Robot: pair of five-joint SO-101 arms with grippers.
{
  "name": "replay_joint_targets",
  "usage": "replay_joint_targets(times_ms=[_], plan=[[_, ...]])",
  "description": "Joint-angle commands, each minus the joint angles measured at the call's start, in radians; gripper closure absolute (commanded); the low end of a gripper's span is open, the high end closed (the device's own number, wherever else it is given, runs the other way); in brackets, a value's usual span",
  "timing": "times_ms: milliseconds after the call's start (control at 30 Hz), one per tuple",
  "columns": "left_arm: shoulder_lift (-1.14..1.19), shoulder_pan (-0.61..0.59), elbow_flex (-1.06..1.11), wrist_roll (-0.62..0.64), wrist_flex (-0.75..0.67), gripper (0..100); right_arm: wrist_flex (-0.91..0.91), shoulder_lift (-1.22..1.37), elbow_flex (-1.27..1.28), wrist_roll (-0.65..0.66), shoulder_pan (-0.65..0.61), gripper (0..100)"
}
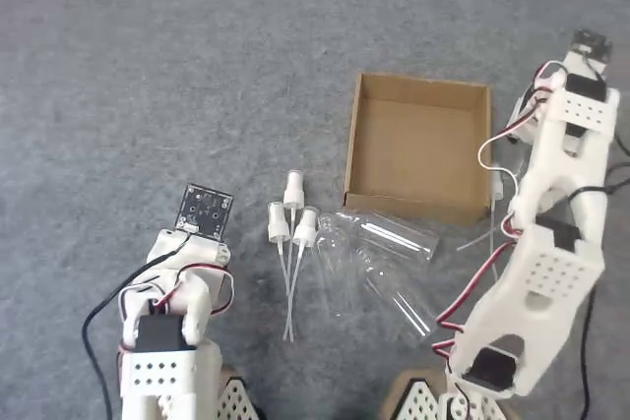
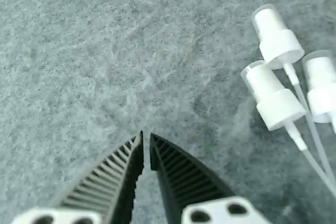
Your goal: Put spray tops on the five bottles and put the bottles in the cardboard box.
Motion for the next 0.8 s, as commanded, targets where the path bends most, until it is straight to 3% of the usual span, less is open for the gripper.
replay_joint_targets(times_ms=[0,167,400,633,767], plan=[[-0.005,0.000,-0.007,-0.009,-0.018,99,-0.010,0.027,-0.097,0.040,-0.016,81.2],[-0.011,-0.003,-0.007,-0.015,-0.020,99,-0.008,0.051,-0.106,0.075,-0.021,70.8],[-0.003,-0.005,-0.056,-0.100,-0.011,99,0.013,0.048,-0.120,0.153,-0.048,69.2],[0.014,0.008,-0.389,-0.097,0.183,99,0.248,0.048,-0.299,0.233,-0.044,69.1],[0.196,0.092,-0.516,-0.064,0.224,99,0.429,0.048,-0.430,0.321,-0.028,69.1]])
